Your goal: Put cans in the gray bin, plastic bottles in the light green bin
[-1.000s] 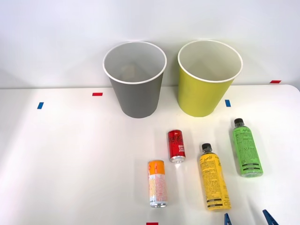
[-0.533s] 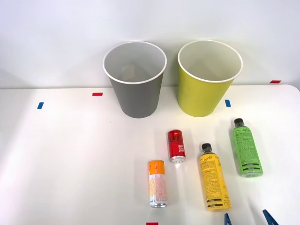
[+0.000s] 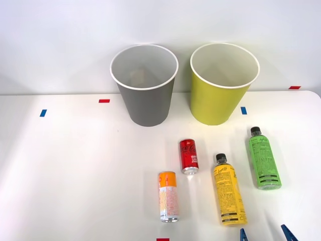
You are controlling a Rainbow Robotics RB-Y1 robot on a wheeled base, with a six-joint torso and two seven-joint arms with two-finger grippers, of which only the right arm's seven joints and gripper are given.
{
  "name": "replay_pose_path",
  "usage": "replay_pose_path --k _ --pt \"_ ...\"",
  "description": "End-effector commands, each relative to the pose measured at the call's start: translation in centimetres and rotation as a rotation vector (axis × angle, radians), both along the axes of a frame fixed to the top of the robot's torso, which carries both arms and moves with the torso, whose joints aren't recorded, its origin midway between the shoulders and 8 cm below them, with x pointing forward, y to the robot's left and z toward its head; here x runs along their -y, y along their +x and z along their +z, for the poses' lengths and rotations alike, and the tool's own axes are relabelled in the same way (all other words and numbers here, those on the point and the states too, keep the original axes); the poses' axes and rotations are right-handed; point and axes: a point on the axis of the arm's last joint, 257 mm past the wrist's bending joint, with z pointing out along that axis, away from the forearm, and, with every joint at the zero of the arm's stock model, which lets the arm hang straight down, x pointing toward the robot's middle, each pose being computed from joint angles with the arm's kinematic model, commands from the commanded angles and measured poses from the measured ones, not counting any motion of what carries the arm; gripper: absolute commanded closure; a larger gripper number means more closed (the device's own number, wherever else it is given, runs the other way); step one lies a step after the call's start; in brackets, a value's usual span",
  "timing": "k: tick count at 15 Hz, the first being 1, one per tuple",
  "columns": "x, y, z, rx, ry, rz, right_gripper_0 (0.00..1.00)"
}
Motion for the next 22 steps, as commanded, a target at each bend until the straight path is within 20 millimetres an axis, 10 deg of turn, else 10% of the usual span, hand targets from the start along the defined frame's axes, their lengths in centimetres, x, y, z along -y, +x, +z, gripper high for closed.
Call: replay_pose_path --k 1,22 --pt "0.00 0.00 0.00 0.000 0.000 0.000 0.00" --pt "0.00 0.00 0.00 0.000 0.000 0.000 0.00"
